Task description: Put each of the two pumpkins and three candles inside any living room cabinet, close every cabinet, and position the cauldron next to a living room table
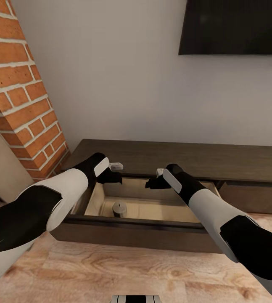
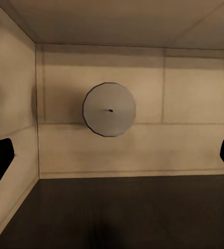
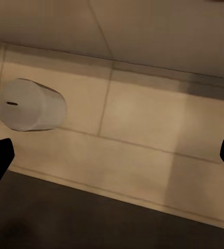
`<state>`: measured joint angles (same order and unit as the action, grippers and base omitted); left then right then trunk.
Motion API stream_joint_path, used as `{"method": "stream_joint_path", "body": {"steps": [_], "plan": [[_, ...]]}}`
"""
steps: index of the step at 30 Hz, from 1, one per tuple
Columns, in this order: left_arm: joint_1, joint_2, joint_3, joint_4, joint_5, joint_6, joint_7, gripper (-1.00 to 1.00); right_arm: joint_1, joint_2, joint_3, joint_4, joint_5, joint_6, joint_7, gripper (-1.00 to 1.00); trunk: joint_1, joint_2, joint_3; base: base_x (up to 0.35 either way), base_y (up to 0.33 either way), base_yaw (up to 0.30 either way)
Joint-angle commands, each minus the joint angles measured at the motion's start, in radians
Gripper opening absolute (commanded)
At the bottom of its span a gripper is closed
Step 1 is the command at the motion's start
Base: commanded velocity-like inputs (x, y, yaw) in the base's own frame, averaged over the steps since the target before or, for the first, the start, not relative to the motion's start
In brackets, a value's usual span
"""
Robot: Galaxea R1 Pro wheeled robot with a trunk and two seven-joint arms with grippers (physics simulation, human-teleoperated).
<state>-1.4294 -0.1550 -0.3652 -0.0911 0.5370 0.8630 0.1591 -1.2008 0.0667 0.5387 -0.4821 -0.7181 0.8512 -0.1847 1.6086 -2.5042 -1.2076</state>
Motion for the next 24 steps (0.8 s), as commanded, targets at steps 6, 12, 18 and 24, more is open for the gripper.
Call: {"method": "stream_joint_path", "body": {"steps": [6,12,18,24], "plan": [[0.000,0.000,-0.004,-0.001,0.011,0.004,0.008,1.00,-0.001,-0.001,0.006,-0.001,-0.010,0.002,-0.009,1.00,-0.003,0.001,0.022,0.000,0.000,0.000],[0.000,0.000,-0.005,-0.001,0.011,0.005,0.008,1.00,0.000,-0.001,0.006,-0.001,-0.010,0.002,-0.009,1.00,-0.005,0.003,0.046,0.000,0.000,0.000],[0.000,0.000,-0.005,-0.001,0.009,0.005,0.009,1.00,-0.001,-0.001,0.006,-0.001,-0.010,-0.004,-0.009,1.00,-0.008,0.004,0.069,0.000,0.000,0.000],[0.000,0.003,-0.004,-0.001,0.009,0.002,0.011,1.00,0.000,-0.001,0.007,-0.001,-0.009,-0.004,-0.009,1.00,-0.028,0.039,0.088,0.000,0.000,0.000]]}}
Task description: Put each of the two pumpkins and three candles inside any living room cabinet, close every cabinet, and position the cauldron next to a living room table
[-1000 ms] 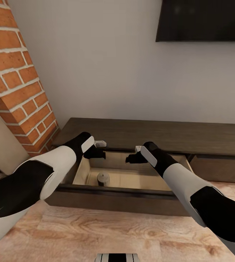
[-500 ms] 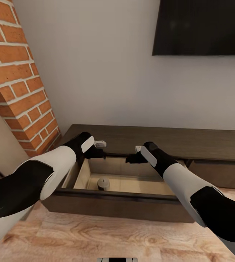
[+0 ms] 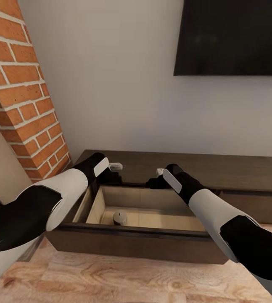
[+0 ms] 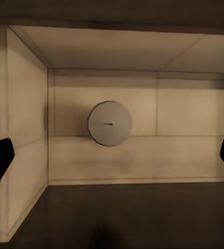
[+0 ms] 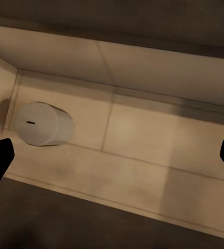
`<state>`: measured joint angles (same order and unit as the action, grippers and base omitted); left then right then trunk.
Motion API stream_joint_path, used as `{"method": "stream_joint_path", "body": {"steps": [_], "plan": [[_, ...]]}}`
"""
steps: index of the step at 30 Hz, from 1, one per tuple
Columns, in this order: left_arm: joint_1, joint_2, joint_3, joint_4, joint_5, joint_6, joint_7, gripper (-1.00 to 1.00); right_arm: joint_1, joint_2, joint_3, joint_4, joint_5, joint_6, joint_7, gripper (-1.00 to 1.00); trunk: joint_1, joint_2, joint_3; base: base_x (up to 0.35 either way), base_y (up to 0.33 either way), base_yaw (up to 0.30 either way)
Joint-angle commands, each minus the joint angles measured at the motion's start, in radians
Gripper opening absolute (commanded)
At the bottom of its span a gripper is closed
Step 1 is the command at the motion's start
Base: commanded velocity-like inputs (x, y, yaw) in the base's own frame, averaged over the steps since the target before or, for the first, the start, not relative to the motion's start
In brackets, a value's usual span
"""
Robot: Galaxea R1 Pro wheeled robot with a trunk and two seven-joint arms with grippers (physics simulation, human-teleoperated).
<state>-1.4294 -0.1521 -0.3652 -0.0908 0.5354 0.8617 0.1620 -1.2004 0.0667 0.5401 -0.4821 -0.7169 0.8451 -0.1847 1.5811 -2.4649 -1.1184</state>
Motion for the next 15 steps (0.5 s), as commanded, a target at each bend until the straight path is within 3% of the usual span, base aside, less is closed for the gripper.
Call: {"method": "stream_joint_path", "body": {"steps": [1,15], "plan": [[0.000,0.000,-0.004,-0.001,0.011,0.004,0.008,1.00,-0.001,-0.001,0.006,-0.001,-0.010,0.002,-0.009,1.00,-0.004,0.007,0.002,0.000,0.000,0.000],[0.000,-0.002,-0.004,0.022,0.011,0.003,0.008,1.00,0.002,-0.001,0.008,-0.001,-0.009,-0.003,-0.002,1.00,-0.058,0.105,0.046,-0.034,0.000,0.000]]}}
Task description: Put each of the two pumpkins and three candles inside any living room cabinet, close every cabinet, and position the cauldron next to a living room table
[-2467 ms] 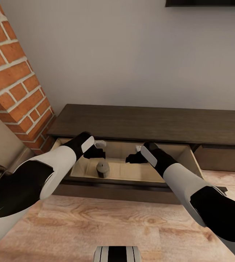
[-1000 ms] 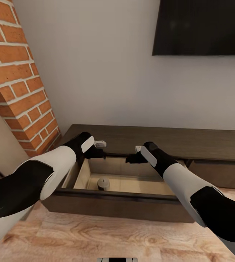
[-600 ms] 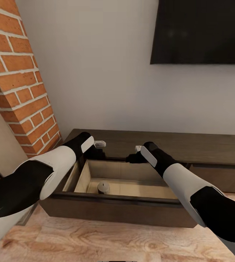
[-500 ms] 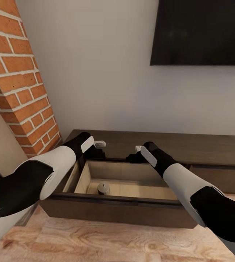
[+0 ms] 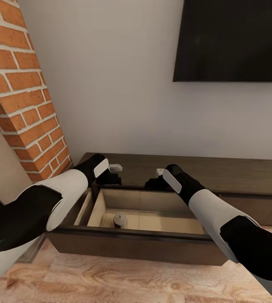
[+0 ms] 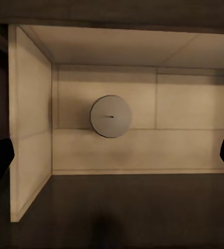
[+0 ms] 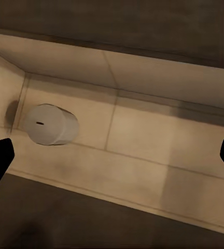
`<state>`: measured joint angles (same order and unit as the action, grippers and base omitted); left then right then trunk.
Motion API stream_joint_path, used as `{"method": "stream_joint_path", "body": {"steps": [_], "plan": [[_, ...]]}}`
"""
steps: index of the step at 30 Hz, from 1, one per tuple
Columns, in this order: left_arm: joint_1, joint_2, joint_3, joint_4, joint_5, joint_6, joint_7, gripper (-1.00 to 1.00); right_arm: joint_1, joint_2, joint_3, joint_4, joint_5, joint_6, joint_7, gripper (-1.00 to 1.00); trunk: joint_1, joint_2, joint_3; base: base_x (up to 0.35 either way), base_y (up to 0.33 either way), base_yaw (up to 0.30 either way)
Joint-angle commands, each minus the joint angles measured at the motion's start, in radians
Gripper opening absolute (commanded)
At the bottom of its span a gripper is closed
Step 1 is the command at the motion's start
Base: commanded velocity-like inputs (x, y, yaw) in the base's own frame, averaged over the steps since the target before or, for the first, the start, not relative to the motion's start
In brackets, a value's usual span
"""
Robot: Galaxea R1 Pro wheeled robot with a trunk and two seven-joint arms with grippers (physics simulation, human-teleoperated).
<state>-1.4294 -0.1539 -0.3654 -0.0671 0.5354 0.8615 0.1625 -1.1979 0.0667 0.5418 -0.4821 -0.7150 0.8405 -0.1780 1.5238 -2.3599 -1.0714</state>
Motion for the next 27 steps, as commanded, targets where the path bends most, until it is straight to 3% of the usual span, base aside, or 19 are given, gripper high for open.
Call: {"method": "stream_joint_path", "body": {"steps": [1,11,27], "plan": [[0.000,0.000,-0.004,0.000,0.011,0.004,0.008,1.00,-0.001,-0.001,0.006,-0.001,-0.011,0.002,-0.009,1.00,-0.004,0.007,0.002,-0.095,0.000,0.000],[0.000,-0.007,-0.004,0.006,0.011,0.002,0.007,1.00,0.003,-0.001,0.006,-0.001,-0.011,0.002,-0.006,1.00,-0.043,0.077,0.034,-0.203,0.000,-0.028],[0.007,-0.007,-0.004,0.007,0.011,0.001,0.007,1.00,0.004,-0.001,0.004,0.045,-0.011,0.001,-0.007,1.00,-0.104,0.189,0.084,-0.236,0.000,-0.271]]}}
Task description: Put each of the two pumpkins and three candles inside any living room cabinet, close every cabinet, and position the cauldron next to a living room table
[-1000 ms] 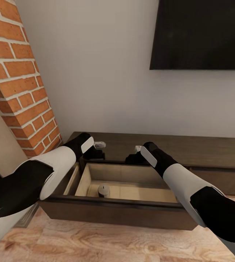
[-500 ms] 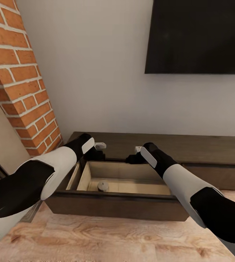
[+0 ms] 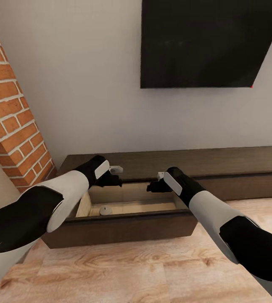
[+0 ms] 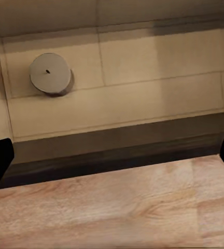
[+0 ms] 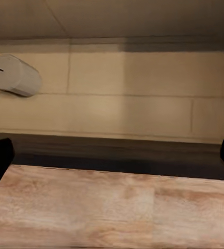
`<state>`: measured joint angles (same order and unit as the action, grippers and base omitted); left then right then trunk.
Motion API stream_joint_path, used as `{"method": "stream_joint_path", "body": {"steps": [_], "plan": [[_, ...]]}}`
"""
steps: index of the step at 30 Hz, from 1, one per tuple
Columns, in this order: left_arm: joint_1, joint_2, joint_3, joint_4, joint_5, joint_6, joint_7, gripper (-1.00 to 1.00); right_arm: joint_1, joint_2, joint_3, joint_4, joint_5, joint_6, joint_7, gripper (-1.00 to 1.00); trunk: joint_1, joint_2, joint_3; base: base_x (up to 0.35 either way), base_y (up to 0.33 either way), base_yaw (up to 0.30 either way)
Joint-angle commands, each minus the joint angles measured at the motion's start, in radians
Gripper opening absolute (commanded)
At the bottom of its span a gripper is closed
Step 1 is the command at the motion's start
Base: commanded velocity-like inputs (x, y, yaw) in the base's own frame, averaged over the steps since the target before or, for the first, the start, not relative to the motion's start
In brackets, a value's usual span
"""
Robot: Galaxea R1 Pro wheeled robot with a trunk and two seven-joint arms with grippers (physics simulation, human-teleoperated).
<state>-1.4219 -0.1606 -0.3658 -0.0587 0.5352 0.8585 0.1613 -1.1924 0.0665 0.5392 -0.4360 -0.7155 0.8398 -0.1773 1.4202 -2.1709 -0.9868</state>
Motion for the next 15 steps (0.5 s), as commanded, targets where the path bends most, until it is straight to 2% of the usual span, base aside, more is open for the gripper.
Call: {"method": "stream_joint_path", "body": {"steps": [1,11,15], "plan": [[0.001,0.000,-0.004,-0.002,0.011,0.004,0.008,1.00,-0.001,-0.001,0.007,0.001,-0.011,0.001,-0.008,1.00,-0.004,0.007,0.002,-0.070,0.000,-0.298],[0.009,0.002,-0.004,-0.002,0.011,-0.002,0.008,1.00,0.000,-0.001,0.007,0.048,-0.012,-0.035,-0.007,1.00,-0.043,0.077,0.037,-0.017,0.000,-0.297],[0.009,0.005,-0.004,-0.003,0.011,-0.002,0.008,1.00,0.000,-0.001,0.007,0.055,-0.012,-0.039,-0.007,1.00,-0.043,0.077,0.040,0.000,0.000,-0.290]]}}
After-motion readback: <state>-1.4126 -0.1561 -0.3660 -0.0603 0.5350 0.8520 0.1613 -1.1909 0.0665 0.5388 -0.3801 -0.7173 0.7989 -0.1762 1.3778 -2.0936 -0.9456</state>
